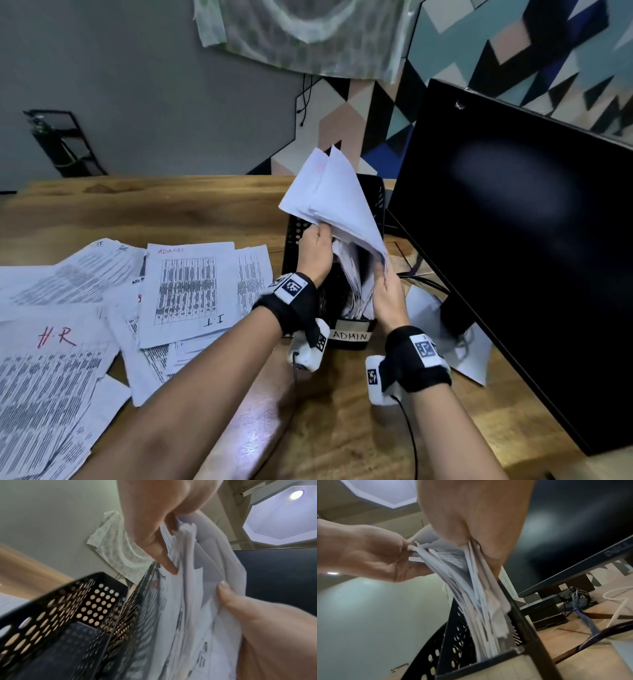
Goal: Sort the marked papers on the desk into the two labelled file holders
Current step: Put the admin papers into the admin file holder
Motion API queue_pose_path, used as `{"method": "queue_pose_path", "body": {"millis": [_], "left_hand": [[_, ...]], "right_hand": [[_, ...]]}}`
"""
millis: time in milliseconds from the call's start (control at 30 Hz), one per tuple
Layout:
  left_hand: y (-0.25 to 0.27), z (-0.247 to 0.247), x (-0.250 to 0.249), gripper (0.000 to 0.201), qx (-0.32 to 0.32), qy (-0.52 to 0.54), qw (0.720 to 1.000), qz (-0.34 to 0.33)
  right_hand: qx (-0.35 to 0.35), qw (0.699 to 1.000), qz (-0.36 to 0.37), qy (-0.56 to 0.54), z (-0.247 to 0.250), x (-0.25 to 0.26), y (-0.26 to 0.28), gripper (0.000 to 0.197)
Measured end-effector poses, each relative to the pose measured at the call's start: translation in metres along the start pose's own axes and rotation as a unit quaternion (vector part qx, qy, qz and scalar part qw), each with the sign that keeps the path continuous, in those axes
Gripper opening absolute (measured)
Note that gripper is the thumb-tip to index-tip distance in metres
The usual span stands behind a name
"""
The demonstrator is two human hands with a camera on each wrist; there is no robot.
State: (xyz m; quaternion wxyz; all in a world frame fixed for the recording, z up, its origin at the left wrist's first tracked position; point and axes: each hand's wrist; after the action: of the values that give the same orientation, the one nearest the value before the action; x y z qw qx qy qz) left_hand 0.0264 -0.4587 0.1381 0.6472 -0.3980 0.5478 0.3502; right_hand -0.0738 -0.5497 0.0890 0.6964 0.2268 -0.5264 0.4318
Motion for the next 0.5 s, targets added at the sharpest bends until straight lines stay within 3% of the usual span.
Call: {"method": "queue_pose_path", "body": {"millis": [33,100,200,267,333,400,500], "left_hand": [[0.0,-0.001,-0.004,0.039,0.001,0.001,1.0,-0.002],[-0.001,-0.003,-0.008,0.039,0.001,0.003,1.0,0.001],[-0.002,-0.001,-0.006,0.032,0.002,-0.03,0.999,-0.011],[0.0,0.004,-0.003,0.032,0.008,-0.045,0.999,-0.01],[0.002,0.007,0.0,0.037,0.022,-0.06,0.998,-0.006],[0.003,0.007,-0.002,0.038,0.03,-0.074,0.997,-0.011],[0.001,0.004,-0.009,0.037,0.019,-0.094,0.995,-0.029]], "right_hand": [[-0.003,1.0,0.027,-0.004,-0.001,0.001,-0.003,0.047],[0.076,0.995,0.018,0.057,-0.006,-0.009,-0.007,0.058],[0.216,0.941,-0.13,0.225,-0.012,-0.027,-0.008,0.086],[0.241,0.907,-0.168,0.303,-0.011,-0.033,-0.009,0.088],[0.215,0.894,-0.138,0.369,-0.008,-0.03,-0.014,0.063],[0.144,0.905,-0.106,0.385,-0.007,-0.021,-0.023,0.034],[0.082,0.928,-0.113,0.345,-0.008,-0.013,-0.027,0.025]]}}
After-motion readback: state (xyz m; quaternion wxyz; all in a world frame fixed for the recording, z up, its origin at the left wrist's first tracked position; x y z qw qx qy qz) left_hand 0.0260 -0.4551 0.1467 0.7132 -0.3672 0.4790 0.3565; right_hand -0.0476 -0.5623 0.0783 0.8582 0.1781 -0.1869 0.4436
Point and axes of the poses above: each hand's wrist, its own y-axis away from the middle knuckle, its own z-axis out of the back of the hand, x = y × z, and after that the axes turned 6 degrees about x, right-handed
